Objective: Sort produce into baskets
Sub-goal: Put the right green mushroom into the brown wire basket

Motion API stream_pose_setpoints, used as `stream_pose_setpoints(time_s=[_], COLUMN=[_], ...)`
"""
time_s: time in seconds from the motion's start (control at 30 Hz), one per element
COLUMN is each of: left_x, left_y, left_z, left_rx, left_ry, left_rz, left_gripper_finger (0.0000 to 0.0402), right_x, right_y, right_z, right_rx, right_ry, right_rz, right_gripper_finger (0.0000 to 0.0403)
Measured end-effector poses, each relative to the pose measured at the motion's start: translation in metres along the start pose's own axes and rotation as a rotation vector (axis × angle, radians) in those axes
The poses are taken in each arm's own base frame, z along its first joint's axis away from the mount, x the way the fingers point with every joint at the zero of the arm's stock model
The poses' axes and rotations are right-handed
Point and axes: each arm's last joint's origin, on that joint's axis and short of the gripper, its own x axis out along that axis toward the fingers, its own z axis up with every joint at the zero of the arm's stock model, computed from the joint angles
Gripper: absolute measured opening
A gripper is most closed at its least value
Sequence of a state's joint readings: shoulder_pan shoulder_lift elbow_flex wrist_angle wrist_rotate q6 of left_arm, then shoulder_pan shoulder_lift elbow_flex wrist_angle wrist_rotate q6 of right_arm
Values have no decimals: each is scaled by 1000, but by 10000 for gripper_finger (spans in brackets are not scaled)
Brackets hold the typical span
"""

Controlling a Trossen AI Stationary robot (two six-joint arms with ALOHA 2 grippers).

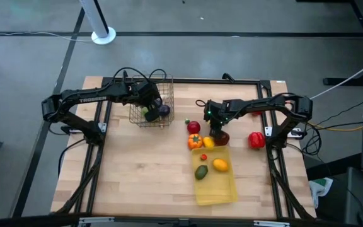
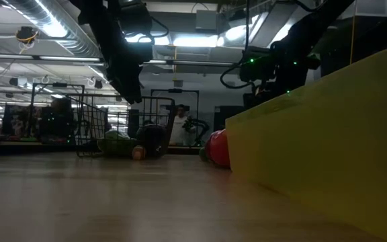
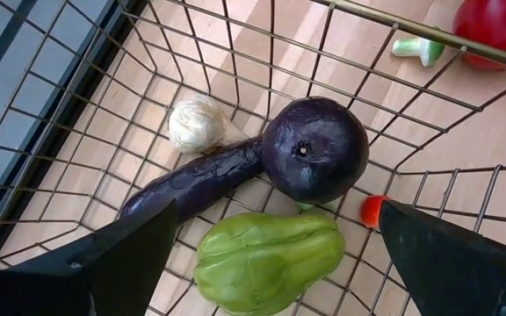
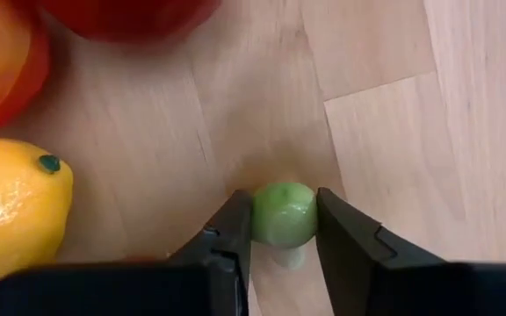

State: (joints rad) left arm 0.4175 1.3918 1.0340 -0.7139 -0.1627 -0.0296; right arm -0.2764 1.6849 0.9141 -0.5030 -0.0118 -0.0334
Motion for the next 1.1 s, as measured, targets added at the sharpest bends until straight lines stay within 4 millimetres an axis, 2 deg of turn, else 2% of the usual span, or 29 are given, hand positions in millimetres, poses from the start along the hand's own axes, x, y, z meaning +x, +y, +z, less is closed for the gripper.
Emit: stream_pose_setpoints(time_s=[0.2,0.5,0.77,0.97,1.1], left_x=[0,-10,-32,-56,-70], left_y=[0,1,4,9,12], left_z=[0,12,32,40,41], left_rx=[12,20,6,-10,-27], left_ry=[0,-46,-139,-229,-304], left_rz=[0,0,-2,3,15], left_gripper_finger=[392,392,392,392,392], right_x=[-11,-49,-84,-93,-83], right_y=[0,-1,-2,-2,-3], right_z=[18,64,105,122,133], right_rx=[-4,-6,-33,-47,-43], right_ry=[-54,-236,-562,-765,-848], right_rz=[-12,-7,-18,-31,-33], right_gripper_finger=[105,110,110,111,111])
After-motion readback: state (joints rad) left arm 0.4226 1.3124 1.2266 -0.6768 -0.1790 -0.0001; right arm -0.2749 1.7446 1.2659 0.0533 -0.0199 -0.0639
